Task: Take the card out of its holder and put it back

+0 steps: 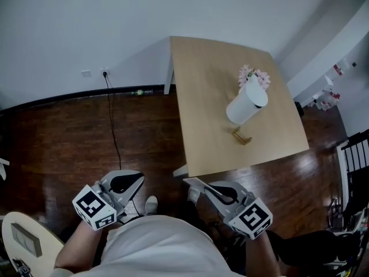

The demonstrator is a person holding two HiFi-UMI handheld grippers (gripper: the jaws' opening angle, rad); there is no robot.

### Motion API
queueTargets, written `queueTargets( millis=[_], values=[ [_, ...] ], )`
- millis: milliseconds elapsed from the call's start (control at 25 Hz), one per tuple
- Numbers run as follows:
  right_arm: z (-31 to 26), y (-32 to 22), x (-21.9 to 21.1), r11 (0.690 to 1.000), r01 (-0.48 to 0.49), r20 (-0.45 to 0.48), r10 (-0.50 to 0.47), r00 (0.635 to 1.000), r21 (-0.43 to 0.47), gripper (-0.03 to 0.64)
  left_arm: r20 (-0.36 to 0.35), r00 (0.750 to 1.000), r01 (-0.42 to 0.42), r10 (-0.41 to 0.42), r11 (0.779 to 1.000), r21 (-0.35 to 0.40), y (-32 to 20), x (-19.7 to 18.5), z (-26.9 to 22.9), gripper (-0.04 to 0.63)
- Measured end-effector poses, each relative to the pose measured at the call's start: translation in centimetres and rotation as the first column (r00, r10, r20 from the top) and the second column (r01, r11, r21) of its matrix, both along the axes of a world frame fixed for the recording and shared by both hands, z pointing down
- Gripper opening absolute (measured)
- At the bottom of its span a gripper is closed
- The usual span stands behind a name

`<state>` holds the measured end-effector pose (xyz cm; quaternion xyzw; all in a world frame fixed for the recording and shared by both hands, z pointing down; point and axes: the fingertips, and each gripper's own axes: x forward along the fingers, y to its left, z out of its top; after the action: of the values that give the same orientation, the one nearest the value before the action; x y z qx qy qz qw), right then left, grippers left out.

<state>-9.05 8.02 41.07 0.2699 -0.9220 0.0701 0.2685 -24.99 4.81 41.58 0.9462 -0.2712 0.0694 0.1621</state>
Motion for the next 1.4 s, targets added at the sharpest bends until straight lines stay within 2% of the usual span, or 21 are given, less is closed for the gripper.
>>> queueTargets(
  millis=[120,280,600,760,920,1400],
  values=[
    [-0.7,2.2,-1.8,0.999,0.033,-0.014,-0.033,0.999,-0.002,0.021,0.002,1.000,-0.014,0.014,1.000,0.002,0.6,-0.3,0.0,0.003],
    [-1.2,3.4,-2.9,1.000,0.029,0.010,-0.029,1.000,-0.012,0.021,0.011,1.000,-0.010,0.010,1.000,0.020,0.8,-0.6,-0.1,0.002],
    [-1.6,2.0,-1.0,1.000,-0.010,0.060,0.010,0.998,-0.007,0.020,-0.020,0.999,-0.034,0.034,0.999,0.014,0.5,0.5,-0.8,0.003],
    [-1.2,-0.2,2.4,0.998,-0.064,0.095,0.065,0.993,-0.017,0.020,-0.014,0.998,-0.053,0.054,0.998,0.012,-0.1,2.4,-0.8,0.003],
    [-0.5,-3.0,7.1,0.994,-0.104,0.092,0.107,0.990,-0.033,0.021,-0.018,0.998,-0.062,0.062,0.998,0.014,-1.0,5.1,-1.2,0.002],
    [2.0,-14.8,22.3,0.984,-0.178,0.071,0.179,0.981,-0.019,0.020,0.010,1.000,-0.027,0.027,0.999,0.020,-6.9,14.4,-2.2,0.002]
  ],
)
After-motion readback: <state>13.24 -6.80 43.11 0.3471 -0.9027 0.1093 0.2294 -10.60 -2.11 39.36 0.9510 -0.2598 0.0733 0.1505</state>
